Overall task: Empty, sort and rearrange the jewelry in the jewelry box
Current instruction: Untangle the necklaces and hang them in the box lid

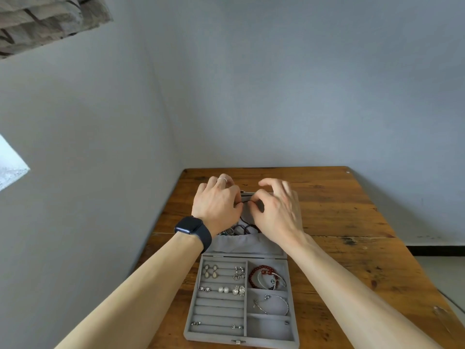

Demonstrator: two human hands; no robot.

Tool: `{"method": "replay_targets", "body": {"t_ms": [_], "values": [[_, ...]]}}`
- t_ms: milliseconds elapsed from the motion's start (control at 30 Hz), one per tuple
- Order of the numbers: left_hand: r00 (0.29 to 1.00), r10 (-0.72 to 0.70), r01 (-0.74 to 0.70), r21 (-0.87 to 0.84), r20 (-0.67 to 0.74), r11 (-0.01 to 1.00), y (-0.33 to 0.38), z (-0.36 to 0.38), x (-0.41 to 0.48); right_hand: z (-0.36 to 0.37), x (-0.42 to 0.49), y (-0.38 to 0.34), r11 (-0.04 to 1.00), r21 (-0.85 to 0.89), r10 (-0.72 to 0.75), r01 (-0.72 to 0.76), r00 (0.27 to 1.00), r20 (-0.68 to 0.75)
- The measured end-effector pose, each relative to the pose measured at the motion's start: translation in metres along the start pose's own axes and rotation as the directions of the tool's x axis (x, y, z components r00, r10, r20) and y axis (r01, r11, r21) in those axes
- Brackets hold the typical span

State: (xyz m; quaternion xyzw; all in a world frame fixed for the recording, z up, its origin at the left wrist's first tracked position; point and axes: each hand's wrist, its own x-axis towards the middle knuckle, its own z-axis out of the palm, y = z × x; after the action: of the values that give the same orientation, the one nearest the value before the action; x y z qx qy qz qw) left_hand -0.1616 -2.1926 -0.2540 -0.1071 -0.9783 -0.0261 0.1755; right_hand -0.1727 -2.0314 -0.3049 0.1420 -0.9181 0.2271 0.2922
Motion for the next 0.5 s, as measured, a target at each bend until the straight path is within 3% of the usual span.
{"method": "replay_targets", "body": {"t_ms": [133,300,500], "values": [[0.986,-0.101,0.113,-0.086,0.133,0.99,0.001,0.002,0.004,0.006,0.004,0.002,0.997,0.047,0.058,-0.06,0.997,0.041],[0.993,-0.087,0.09,-0.038,0.078,0.995,-0.002,0.003,0.006,0.006,0.006,-0.003,0.998,-0.023,0.054,-0.054,0.998,-0.01],[0.996,-0.065,0.069,-0.058,0.063,0.996,-0.004,0.005,-0.002,0.0,-0.014,-0.005,0.981,-0.152,-0.112,0.125,0.99,0.089]]}}
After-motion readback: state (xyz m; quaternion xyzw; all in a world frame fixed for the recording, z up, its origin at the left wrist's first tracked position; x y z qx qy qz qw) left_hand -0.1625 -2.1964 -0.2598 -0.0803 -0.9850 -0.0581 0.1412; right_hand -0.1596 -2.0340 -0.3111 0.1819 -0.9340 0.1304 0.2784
